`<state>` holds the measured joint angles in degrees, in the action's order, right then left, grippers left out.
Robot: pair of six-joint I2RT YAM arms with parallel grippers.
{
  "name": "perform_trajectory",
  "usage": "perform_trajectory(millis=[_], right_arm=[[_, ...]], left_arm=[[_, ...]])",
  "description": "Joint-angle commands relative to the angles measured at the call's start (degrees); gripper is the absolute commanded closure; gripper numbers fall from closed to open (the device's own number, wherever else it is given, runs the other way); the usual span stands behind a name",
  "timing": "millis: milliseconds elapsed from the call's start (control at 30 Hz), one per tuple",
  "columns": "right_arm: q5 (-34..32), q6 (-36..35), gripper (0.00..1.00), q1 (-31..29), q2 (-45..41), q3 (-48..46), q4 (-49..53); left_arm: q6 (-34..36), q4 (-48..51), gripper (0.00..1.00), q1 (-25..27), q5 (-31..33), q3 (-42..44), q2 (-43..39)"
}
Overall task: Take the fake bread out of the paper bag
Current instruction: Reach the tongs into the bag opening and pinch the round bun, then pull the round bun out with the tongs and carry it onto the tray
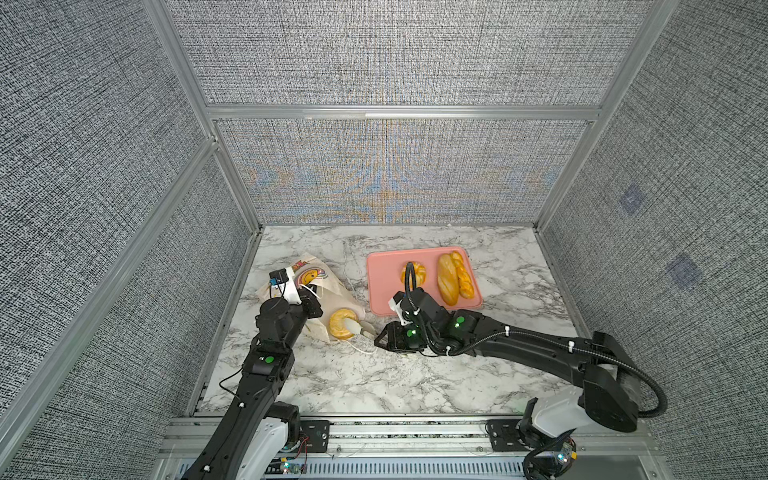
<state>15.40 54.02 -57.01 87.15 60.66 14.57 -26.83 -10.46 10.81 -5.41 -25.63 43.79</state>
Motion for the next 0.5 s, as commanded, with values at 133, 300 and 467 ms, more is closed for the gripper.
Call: perform_trajectory(millis=[133,300,467], right_arm=[[1.13,0.03,0.72,0.28,2.31,1.88,-3.12],[-0.88,-3.37,0.97,-0.53,1.92,5.37,1.91],[-3.41,-8.2,1.0,-0.92,-0.36,8.07,8.26]], left_arm=[[-0.2,-1.25,1.0,0.0,-3.12,-1.05,1.01],[-3.57,-0.23,1.0,-0.04,-0.14,-1.31,0.94],[-8.86,3.02,1.0,-0.03,4.49,-3.22,2.93]])
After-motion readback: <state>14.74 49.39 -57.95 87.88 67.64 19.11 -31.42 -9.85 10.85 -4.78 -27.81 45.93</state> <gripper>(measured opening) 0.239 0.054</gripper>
